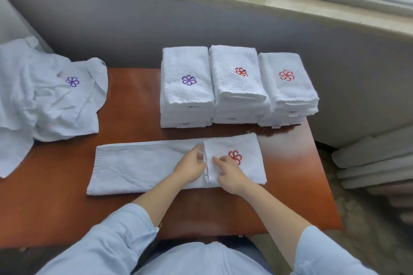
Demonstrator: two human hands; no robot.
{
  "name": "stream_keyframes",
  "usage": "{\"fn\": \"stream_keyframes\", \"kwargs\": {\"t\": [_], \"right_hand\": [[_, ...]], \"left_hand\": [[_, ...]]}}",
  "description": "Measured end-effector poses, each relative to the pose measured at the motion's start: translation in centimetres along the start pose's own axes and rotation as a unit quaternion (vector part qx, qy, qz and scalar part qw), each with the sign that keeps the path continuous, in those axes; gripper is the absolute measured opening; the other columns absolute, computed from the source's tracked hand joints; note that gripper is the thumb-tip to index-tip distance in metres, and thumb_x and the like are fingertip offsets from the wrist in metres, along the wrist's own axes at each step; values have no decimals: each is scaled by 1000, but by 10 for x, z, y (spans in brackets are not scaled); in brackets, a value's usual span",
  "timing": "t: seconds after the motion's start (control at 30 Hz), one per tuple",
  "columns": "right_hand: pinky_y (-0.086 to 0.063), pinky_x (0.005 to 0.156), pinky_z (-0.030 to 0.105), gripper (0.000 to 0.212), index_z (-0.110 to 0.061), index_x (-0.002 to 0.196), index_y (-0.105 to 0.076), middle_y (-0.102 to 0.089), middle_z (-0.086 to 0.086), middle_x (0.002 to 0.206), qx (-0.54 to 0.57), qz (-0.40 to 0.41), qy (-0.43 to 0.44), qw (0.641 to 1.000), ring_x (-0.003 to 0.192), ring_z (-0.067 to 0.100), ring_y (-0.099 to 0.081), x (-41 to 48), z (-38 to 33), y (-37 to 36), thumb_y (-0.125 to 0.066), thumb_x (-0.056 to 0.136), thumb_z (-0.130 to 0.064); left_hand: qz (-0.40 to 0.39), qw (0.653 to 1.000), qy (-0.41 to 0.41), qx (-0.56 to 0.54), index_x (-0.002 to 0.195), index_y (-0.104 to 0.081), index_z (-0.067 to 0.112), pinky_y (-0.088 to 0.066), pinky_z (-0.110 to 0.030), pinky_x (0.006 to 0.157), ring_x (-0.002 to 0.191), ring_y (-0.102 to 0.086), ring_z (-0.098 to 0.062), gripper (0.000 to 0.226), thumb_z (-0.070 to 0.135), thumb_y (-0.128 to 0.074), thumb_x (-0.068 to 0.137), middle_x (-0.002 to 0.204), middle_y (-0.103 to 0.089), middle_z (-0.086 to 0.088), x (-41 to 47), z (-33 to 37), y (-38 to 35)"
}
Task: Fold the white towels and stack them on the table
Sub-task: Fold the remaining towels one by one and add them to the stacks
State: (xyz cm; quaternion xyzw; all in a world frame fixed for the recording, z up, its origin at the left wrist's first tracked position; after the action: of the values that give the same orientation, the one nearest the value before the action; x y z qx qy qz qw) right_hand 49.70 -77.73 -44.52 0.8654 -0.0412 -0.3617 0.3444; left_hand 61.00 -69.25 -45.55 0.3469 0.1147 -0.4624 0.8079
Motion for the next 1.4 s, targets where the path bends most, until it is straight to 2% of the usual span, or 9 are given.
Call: {"fn": "stream_keyframes", "kwargs": {"t": [0.1, 0.2, 0.33, 0.67, 0.83, 0.97, 1.13, 1.3, 1.4], "right_hand": [[-45, 102, 30, 55, -23, 150, -38, -37, 0, 143, -64, 33, -4, 997, 126, 21, -43, -4, -10, 5, -43, 96, -12], [-48, 94, 33, 47, -22, 141, -52, -46, 0, 135, -82, 99, 29, 991, 120, 21, -47, -7, -30, 17, -42, 96, -10], [-44, 95, 29, 47, -23, 140, -53, -48, -3, 135, -66, 145, 114, 981, 126, 17, -45, -7, -63, 16, -48, 94, -11], [-36, 107, 32, 61, -26, 149, -39, -37, -4, 151, -115, 25, 226, 967, 138, 19, -32, 11, -160, -56, -46, 91, -10], [-35, 108, 29, 67, -31, 151, -35, -32, -8, 155, -53, -31, 176, 982, 141, 15, -31, 37, -192, -86, -39, 90, -4], [-40, 100, 25, 65, -32, 149, -39, -44, -7, 148, 44, -28, 104, 993, 129, 14, -46, 51, -211, -113, -39, 90, -4], [-38, 109, 39, 66, -36, 148, -39, -52, -12, 139, 71, -7, 24, 997, 131, 18, -43, 65, -221, -129, -38, 89, -6], [-32, 112, 40, 70, -39, 147, -38, -49, -13, 140, 83, 13, -13, 996, 133, 17, -38, 64, -220, -133, -36, 87, -4], [-30, 112, 34, 71, -42, 146, -39, -48, -17, 140, 98, 24, -27, 994, 134, 15, -37, 60, -218, -139, -37, 85, -4]], "left_hand": [[-4, 1000, -8, 4, 154, -29, 27, -47, -26, 94, 125, -52, -15, 64, 12, -51, 95, 153, -40, 0, -12, -7, 5], [53, 998, 14, 4, 152, -33, 25, -39, -30, 106, 135, -44, -20, 60, 18, -53, 96, 157, -33, 1, -23, -24, 25], [137, 986, 88, -38, 149, -39, 22, -33, -26, 104, 138, -39, -21, 56, 23, -55, 95, 155, -35, -1, -55, -62, 62], [250, 952, 174, -20, 139, -50, 27, -45, -33, 98, 128, -49, -19, 48, 25, -55, 91, 148, -44, 1, -134, -152, 159], [206, 960, 188, 15, 143, -43, 24, -45, -35, 99, 130, -47, -22, 52, 25, -55, 93, 149, -41, -1, -129, -178, 196], [141, 969, 189, -74, 150, -33, 16, -43, -31, 99, 125, -50, -21, 61, 21, -57, 93, 143, -47, -4, -110, -196, 214], [80, 963, 209, -153, 150, -33, 13, -49, -34, 97, 118, -55, -23, 62, 16, -59, 94, 134, -50, -6, -90, -209, 227], [29, 973, 169, -157, 110, -62, 7, -57, -37, 88, 99, -67, -21, 20, 16, -61, 92, 112, -68, -10, -74, -205, 225], [38, 986, 141, -83, 89, -58, 14, -53, -41, 89, 95, -65, -22, 7, 18, -63, 89, 102, -67, -8, -70, -200, 227]]}}
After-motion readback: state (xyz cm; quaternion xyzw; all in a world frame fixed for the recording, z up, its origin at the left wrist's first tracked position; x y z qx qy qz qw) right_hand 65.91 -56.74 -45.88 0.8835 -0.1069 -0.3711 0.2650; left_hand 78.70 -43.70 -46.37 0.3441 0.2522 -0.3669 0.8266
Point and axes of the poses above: each hand's wrist, its own x-axis towards the middle knuckle, its own y-axis out of the back of the hand, z = x × y, the point moved 7 cm from there along x, towards the middle knuckle
